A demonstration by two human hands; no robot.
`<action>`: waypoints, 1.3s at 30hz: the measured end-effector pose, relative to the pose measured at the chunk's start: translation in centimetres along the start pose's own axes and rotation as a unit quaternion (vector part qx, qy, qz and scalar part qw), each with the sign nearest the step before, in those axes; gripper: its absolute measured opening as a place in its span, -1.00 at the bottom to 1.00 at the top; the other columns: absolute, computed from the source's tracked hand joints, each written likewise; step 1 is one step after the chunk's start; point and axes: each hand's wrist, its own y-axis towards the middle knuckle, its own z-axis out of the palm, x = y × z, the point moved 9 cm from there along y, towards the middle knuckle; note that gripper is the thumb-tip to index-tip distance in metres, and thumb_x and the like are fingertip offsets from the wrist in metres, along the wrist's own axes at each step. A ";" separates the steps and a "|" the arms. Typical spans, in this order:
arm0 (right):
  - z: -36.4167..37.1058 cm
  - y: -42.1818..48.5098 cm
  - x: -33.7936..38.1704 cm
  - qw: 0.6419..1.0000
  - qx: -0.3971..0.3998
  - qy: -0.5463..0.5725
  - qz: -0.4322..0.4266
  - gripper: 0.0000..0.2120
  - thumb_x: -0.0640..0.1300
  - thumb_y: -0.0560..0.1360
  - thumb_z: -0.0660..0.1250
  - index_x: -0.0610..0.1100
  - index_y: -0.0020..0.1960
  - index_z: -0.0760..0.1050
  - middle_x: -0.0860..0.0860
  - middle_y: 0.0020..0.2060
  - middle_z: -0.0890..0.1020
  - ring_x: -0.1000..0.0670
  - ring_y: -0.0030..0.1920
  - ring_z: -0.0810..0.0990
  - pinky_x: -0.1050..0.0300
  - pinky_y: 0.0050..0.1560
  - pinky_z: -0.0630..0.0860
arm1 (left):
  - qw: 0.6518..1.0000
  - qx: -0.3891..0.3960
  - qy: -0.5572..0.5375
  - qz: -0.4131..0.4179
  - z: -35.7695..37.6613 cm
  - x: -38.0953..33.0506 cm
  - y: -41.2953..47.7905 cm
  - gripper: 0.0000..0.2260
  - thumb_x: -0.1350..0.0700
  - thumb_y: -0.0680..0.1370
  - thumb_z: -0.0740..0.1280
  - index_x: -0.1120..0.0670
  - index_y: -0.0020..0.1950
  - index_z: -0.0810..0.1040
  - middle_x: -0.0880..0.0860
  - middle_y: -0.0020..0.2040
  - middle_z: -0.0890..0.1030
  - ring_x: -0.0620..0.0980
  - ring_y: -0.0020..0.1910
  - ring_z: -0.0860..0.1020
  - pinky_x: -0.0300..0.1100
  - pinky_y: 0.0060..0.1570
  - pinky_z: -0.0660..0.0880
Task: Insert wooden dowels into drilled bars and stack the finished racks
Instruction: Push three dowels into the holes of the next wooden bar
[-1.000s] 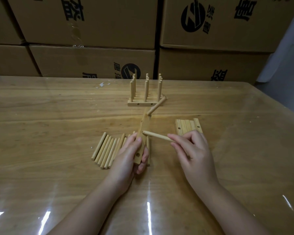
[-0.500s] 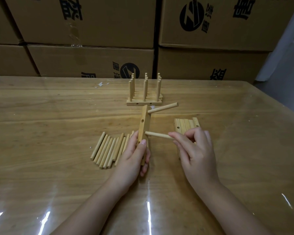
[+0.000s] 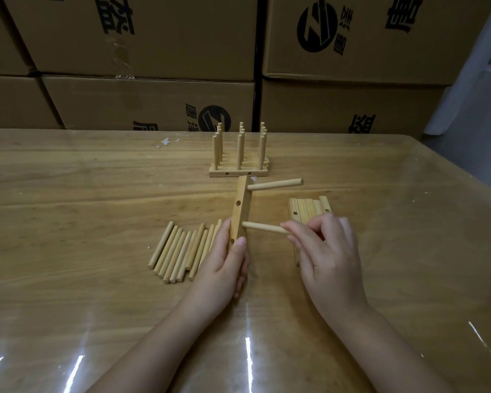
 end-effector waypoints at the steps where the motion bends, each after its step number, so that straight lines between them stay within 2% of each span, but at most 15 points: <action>1: 0.0 0.0 0.0 1.000 -0.001 -0.004 0.001 -0.77 -0.18 0.55 0.21 -0.17 0.02 0.63 -0.08 -0.29 0.47 -0.07 -0.27 0.40 0.01 -0.28 0.41 | 1.000 0.001 0.001 0.002 0.1 -0.1 0.0 -0.65 -0.10 0.56 0.11 -0.17 0.34 0.32 -0.04 -0.38 0.42 -0.12 -0.53 0.37 -0.25 -0.55 0.36; 8: 0.1 -0.1 0.1 1.000 -0.002 -0.016 -0.001 -0.79 -0.20 0.55 0.22 -0.17 0.01 0.63 -0.08 -0.28 0.47 -0.06 -0.27 0.40 0.06 -0.25 0.39 | 1.000 0.007 0.008 -0.001 0.2 0.0 -0.1 -0.66 -0.12 0.55 0.11 -0.24 0.33 0.31 -0.04 -0.38 0.42 -0.13 -0.51 0.37 -0.24 -0.53 0.37; 12: 0.2 -0.2 0.0 1.000 0.003 -0.011 0.001 -0.78 -0.20 0.56 0.19 -0.17 0.02 0.62 -0.07 -0.28 0.47 -0.06 -0.26 0.40 0.06 -0.25 0.39 | 1.000 0.001 0.024 -0.007 0.1 0.0 -0.1 -0.71 -0.04 0.61 0.10 -0.23 0.33 0.31 -0.03 -0.38 0.42 -0.14 -0.50 0.38 -0.22 -0.52 0.37; 14: 0.3 -0.1 -0.1 1.000 0.007 -0.011 0.003 -0.78 -0.20 0.56 0.20 -0.17 0.01 0.62 -0.07 -0.29 0.46 -0.06 -0.27 0.40 0.05 -0.26 0.40 | 0.999 0.000 0.042 -0.007 0.1 0.0 -0.1 -0.71 0.00 0.63 0.10 -0.20 0.35 0.30 -0.09 -0.38 0.44 -0.17 -0.50 0.39 -0.24 -0.51 0.38; 18: 0.5 -0.1 -0.2 1.000 0.012 -0.009 0.015 -0.80 -0.19 0.55 0.22 -0.19 -0.03 0.62 -0.08 -0.30 0.46 -0.07 -0.28 0.40 0.00 -0.29 0.42 | 0.998 0.003 0.066 0.007 0.4 -0.6 -0.4 -0.69 -0.05 0.59 0.11 -0.25 0.33 0.30 -0.28 -0.31 0.52 -0.31 -0.42 0.47 -0.43 -0.42 0.38; 22: 0.7 -0.1 -0.2 0.999 0.023 0.002 0.026 -0.79 -0.18 0.55 0.21 -0.19 -0.03 0.61 -0.07 -0.29 0.46 -0.07 -0.28 0.41 0.00 -0.28 0.43 | 0.999 -0.001 0.047 -0.001 0.5 -0.5 -0.3 -0.71 0.08 0.64 0.11 -0.13 0.36 0.32 -0.24 -0.38 0.50 -0.26 -0.51 0.39 -0.41 -0.47 0.34; 28: 0.9 -0.1 -0.3 0.999 0.030 0.009 0.034 -0.77 -0.15 0.55 0.20 -0.20 -0.03 0.62 -0.08 -0.29 0.48 -0.08 -0.28 0.43 -0.03 -0.28 0.44 | 0.999 0.003 0.034 -0.003 0.6 -0.6 -0.3 -0.73 0.09 0.64 0.11 -0.24 0.27 0.34 -0.18 -0.41 0.46 -0.22 -0.52 0.37 -0.35 -0.50 0.34; 37: 1.2 -0.2 -0.6 0.998 0.037 0.009 0.040 -0.73 -0.12 0.56 0.17 -0.22 -0.05 0.61 -0.08 -0.29 0.49 -0.09 -0.27 0.45 -0.05 -0.27 0.46 | 0.999 0.012 0.044 0.018 0.6 -1.0 -0.4 -0.72 0.07 0.63 0.11 -0.23 0.29 0.32 -0.30 -0.33 0.52 -0.30 -0.47 0.44 -0.45 -0.45 0.36; 39: 1.1 -0.2 -0.5 0.999 0.033 0.008 0.036 -0.73 -0.12 0.56 0.17 -0.22 -0.04 0.61 -0.07 -0.29 0.48 -0.09 -0.26 0.44 -0.03 -0.28 0.46 | 0.999 0.015 0.033 0.014 0.7 -0.8 -0.3 -0.73 0.03 0.62 0.11 -0.26 0.28 0.33 -0.27 -0.34 0.52 -0.28 -0.47 0.44 -0.44 -0.46 0.36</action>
